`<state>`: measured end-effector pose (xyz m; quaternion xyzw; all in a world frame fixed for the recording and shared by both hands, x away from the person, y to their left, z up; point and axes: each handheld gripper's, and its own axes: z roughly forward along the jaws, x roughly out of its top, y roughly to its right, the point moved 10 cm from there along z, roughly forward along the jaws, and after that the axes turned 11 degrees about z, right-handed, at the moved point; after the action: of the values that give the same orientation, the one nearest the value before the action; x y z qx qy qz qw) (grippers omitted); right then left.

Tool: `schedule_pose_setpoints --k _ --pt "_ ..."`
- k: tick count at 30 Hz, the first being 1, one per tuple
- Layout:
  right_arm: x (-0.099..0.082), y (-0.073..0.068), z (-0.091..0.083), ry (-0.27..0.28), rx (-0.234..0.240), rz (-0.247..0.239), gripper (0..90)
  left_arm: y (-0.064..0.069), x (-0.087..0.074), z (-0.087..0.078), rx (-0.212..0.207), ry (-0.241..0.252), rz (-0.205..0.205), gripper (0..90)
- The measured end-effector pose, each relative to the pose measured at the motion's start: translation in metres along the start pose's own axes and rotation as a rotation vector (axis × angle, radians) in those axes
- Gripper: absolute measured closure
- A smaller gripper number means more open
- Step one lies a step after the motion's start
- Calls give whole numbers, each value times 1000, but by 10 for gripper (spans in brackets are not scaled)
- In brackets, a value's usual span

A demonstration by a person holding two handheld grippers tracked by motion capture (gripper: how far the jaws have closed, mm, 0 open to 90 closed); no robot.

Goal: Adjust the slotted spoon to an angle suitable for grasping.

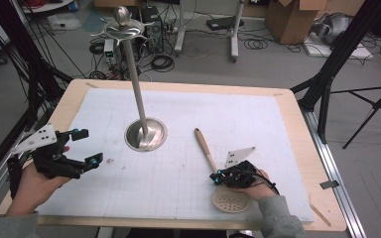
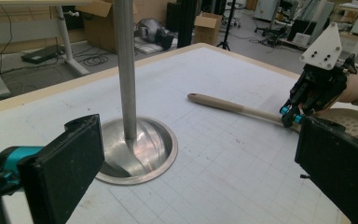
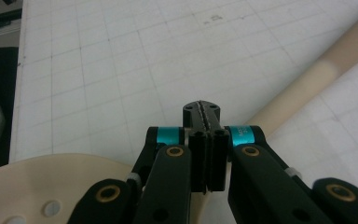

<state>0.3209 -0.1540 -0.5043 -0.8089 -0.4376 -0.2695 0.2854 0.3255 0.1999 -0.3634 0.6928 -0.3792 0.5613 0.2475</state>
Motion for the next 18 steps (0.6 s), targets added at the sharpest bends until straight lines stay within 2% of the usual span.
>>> schedule_pose_setpoints --k 9,13,16,18 --pt "-16 17 -22 5 -28 14 900 1 0 1 -4 -3 1 17" --pt "-19 21 -26 5 -39 20 900 0 0 0 -3 -3 0 18" --pt "-17 21 -25 2 -37 28 900 0 -1 1 -3 -7 -3 18" --pt "-7 19 -28 50 -30 41 900 0 -1 1 -3 -5 -3 18"
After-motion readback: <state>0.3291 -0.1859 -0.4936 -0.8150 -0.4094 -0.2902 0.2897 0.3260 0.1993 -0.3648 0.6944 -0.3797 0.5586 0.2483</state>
